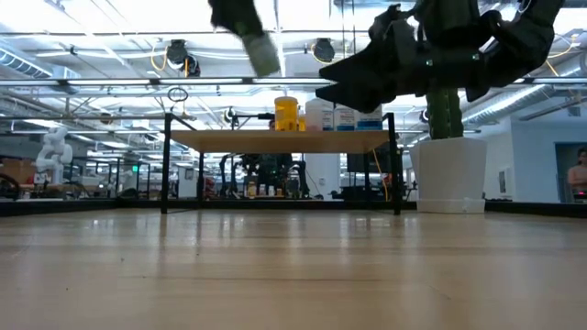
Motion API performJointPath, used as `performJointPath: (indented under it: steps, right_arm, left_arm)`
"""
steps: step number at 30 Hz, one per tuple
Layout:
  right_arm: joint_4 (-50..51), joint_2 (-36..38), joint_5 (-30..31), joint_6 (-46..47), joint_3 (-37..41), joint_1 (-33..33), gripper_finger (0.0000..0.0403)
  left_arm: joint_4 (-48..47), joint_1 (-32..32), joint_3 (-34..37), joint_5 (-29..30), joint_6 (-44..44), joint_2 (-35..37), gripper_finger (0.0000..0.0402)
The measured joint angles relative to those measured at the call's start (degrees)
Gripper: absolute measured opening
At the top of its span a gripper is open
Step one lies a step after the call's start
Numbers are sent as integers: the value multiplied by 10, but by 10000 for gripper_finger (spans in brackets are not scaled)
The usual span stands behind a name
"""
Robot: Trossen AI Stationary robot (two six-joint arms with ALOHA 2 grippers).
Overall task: Pick and place medicine bottles onto shelf by color
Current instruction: Put the green pill bottle on the shelf
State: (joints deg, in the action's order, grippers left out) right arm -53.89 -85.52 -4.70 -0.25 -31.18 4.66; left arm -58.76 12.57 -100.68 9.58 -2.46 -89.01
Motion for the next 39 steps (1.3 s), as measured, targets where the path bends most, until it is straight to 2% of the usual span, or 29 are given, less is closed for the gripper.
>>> performJointPath:
  steps: [8, 14, 18, 28, 31, 39]
  right_arm:
    - [18, 0, 1, 0, -6, 1, 345]
    - [56, 0, 1, 0, -21, 1, 345]
    - [61, 0, 1, -1, -21, 2, 345]
    - [62, 0, 1, -2, -21, 13, 345]
    - [62, 0, 0, 0, -21, 13, 345]
    - [62, 0, 0, 0, -21, 13, 345]
  left_arm:
    - [-1, 216, 0, -142, -30, -60, 235]
    - [6, 293, 1, -201, -33, -126, 237]
    - [14, 306, -1, -232, -35, -141, 238]
    - [15, 299, -7, -232, -52, -138, 242]
    - [23, 297, -11, -231, -54, -138, 261]
    - [31, 296, -11, -231, -53, -138, 346]
